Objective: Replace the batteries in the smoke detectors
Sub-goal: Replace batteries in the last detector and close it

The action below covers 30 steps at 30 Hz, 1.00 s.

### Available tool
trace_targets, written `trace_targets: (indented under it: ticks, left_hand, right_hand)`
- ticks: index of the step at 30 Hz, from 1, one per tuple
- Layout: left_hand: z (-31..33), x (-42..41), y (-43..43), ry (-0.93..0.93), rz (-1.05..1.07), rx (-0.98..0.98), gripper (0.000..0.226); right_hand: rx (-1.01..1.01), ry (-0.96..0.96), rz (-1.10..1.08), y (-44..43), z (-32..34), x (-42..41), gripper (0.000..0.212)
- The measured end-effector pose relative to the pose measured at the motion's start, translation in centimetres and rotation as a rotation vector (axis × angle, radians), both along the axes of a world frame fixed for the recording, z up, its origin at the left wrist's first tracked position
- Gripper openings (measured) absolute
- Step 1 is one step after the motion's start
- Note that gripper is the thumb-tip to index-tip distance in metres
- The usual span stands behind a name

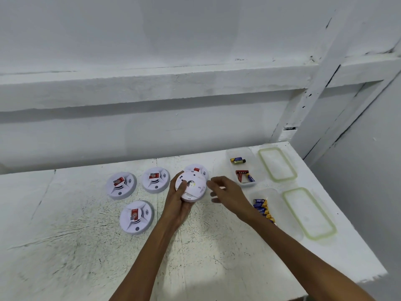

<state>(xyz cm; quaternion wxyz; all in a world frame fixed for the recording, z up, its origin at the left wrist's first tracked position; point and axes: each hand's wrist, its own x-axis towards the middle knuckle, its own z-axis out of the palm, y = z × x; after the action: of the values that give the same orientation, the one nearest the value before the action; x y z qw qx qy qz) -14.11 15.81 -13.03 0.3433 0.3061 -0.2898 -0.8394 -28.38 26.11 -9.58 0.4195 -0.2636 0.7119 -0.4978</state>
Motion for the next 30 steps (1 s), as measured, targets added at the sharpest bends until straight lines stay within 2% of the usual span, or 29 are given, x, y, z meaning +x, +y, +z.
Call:
trace_targets:
  ticks: [3, 9, 17, 24, 27, 30]
  left_hand:
    - [-0.3, -0.6, 0.5, -0.007, -0.031, -0.044, 0.042]
    - [0.1, -1.2, -0.2, 0.000, -0.079, -0.031, 0.048]
    - [0.4, -1.9, 0.5, -0.027, -0.018, -0.093, 0.039]
    - [0.2, -1.5, 0.5, -0.046, -0.077, -0.041, 0.044]
    - [0.1, -0.9, -0.1, -0.069, -0.196, -0.064, 0.048]
    - [1.3, -0.9, -0.5, -0.158, -0.260, -0.027, 0.053]
  right_hand:
    - [0.071, -0.172, 0.022, -1.0, -0.1, 1.0, 0.045]
    - [-0.069, -0.293, -0.108, -0.9, -0.6, 0.7, 0.033]
    - [-0.065, -0.238, -0.151, -1.2, -0.5, 0.1, 0.038]
    - [-0.038, -0.370, -0.116, -1.2, 0.4, -1.0, 0.036]
    - [-0.057, -0.314, -0.113, -1.1, 0.5, -1.5, 0.036]
    - [-0.089, -0.126, -0.141, -1.1, 0.5, -1.7, 0.026]
